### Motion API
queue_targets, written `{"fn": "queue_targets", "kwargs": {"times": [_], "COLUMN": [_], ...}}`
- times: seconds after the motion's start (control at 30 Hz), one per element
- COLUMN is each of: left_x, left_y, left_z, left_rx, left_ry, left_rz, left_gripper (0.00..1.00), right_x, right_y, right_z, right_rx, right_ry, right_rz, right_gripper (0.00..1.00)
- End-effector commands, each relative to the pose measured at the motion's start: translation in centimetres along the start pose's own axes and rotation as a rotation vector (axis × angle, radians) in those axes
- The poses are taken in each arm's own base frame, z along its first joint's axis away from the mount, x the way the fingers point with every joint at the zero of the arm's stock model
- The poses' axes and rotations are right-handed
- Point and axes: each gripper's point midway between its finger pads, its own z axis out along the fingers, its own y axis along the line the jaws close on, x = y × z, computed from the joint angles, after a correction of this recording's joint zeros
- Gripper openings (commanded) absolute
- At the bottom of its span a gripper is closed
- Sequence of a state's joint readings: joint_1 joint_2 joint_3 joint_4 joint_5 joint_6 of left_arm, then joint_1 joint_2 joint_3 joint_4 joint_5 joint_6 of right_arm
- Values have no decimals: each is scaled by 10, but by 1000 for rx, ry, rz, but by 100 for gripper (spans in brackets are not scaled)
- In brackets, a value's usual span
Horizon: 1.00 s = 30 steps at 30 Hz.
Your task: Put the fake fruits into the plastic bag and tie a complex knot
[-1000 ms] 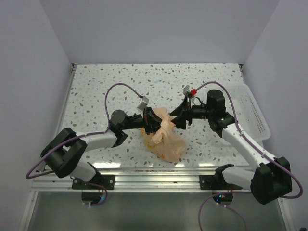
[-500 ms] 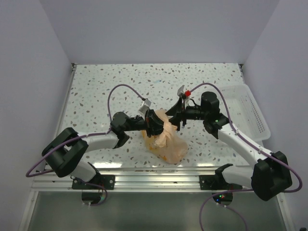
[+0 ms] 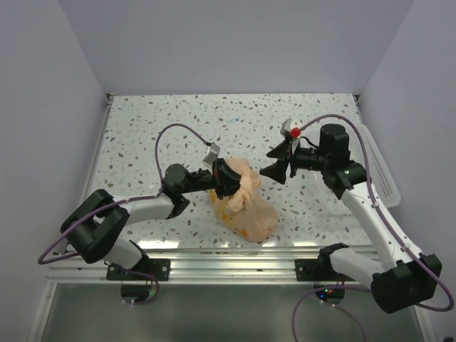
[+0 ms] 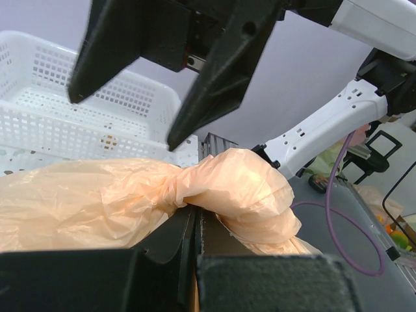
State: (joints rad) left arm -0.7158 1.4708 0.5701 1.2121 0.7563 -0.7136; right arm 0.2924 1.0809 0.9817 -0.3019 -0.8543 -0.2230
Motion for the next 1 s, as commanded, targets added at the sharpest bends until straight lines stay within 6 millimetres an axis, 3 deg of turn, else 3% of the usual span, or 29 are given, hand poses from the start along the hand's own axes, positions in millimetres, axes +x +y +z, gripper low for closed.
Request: {"fn": "queue_targets", "kwargs": {"times": [0.0, 0.17, 0.37, 0.63, 0.97], "left_x": [-14, -15, -16, -21, -21], "left_y": [-1, 1, 1, -3, -15], "left_z": [0, 3, 6, 11, 22], "left_rx": [-1, 3, 18, 35, 52], "left_ry": [-37, -35, -36, -57, -91], "left_rz": [66, 65, 57, 48, -4], "left_gripper": [0, 0, 0, 0, 0], "right_x": [11, 16, -1, 7, -8], "right_y": [33, 56, 42, 63, 63], "right_z": [-14, -13, 7, 38, 56], "right_rx": [-144, -266, -285, -321, -327], "right_ry": [42, 13, -77, -60, -125], "right_rz": [26, 135, 145, 147, 183], "right_gripper": [70, 77, 84, 97, 99]}}
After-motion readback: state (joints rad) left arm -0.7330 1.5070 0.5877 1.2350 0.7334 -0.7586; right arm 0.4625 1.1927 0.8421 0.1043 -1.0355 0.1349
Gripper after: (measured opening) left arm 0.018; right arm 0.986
